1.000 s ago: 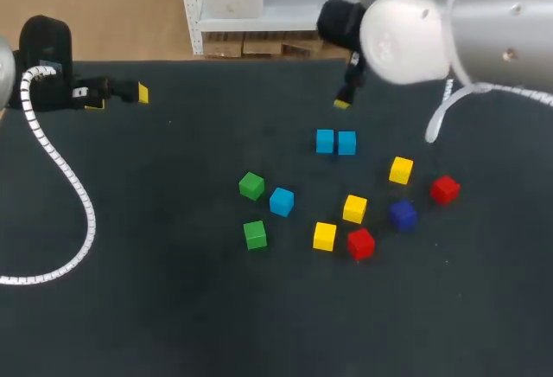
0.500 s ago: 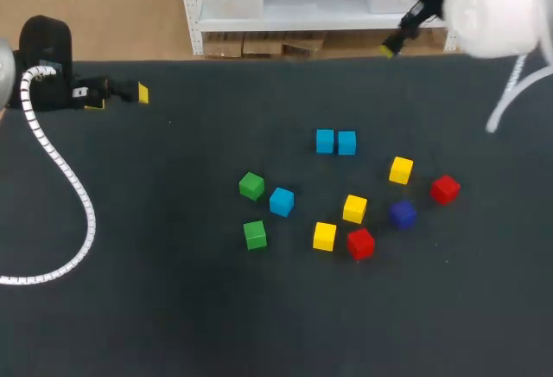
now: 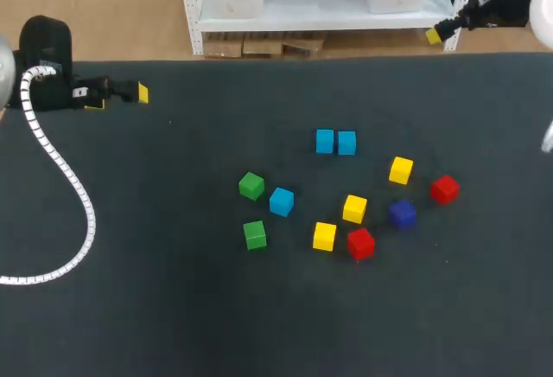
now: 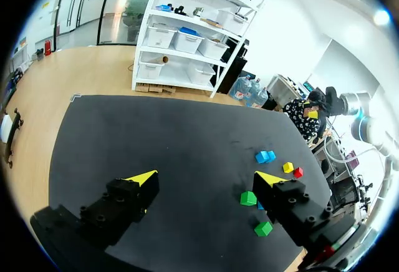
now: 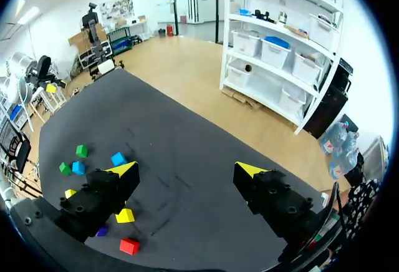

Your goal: Place the blue cubes, place green cubes on the blue cubes, place the yellow cubes on the green cubes, then place the red cubes on the yellow cubes, and place purple cube on the red cubes.

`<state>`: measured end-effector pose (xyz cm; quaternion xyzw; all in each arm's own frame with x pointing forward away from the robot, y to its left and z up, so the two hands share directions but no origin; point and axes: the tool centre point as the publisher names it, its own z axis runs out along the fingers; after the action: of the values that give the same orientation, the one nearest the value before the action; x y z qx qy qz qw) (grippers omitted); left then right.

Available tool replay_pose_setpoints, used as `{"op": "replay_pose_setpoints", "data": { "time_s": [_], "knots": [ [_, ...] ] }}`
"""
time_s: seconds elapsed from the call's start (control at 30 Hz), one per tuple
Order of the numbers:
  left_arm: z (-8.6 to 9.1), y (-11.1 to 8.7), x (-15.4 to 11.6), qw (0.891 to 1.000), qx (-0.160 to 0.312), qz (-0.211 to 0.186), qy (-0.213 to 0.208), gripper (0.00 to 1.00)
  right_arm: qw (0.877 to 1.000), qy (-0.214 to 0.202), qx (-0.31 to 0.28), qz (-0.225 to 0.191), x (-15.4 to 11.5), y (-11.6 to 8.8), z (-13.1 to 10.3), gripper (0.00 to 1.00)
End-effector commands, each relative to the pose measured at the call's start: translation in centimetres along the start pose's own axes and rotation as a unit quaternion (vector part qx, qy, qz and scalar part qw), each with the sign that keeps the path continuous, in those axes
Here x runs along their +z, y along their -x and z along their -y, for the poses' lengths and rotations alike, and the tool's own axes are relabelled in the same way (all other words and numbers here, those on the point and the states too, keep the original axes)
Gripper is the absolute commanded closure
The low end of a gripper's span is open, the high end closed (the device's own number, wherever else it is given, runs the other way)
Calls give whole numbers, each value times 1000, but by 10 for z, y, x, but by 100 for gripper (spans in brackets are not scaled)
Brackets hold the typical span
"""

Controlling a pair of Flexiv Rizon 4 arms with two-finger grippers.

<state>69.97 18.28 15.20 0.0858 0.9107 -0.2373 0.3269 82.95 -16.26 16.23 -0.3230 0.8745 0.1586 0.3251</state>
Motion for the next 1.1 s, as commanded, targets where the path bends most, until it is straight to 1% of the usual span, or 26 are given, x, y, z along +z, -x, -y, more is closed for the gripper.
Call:
{"op": "replay_pose_setpoints", "data": {
  "time_s": [0.03,0.17,0.4,0.53,1.1],
  "knots": [
    [-2,-1,0,1000,1,3,-5,0,995,-20,0,93,-9,-18,-11,0],
    [-2,-1,0,1000,1,3,-5,0,995,-27,1,97,-8,-23,-12,0],
    [-2,-1,0,1000,1,3,-5,0,994,-24,17,100,-8,-31,-12,0],
    [-2,-1,0,1000,1,3,-5,0,994,-21,41,98,-7,-31,-11,0],
    [-2,-1,0,1000,1,3,-5,0,994,-21,41,98,-7,-31,-11,0]
  ]
}}
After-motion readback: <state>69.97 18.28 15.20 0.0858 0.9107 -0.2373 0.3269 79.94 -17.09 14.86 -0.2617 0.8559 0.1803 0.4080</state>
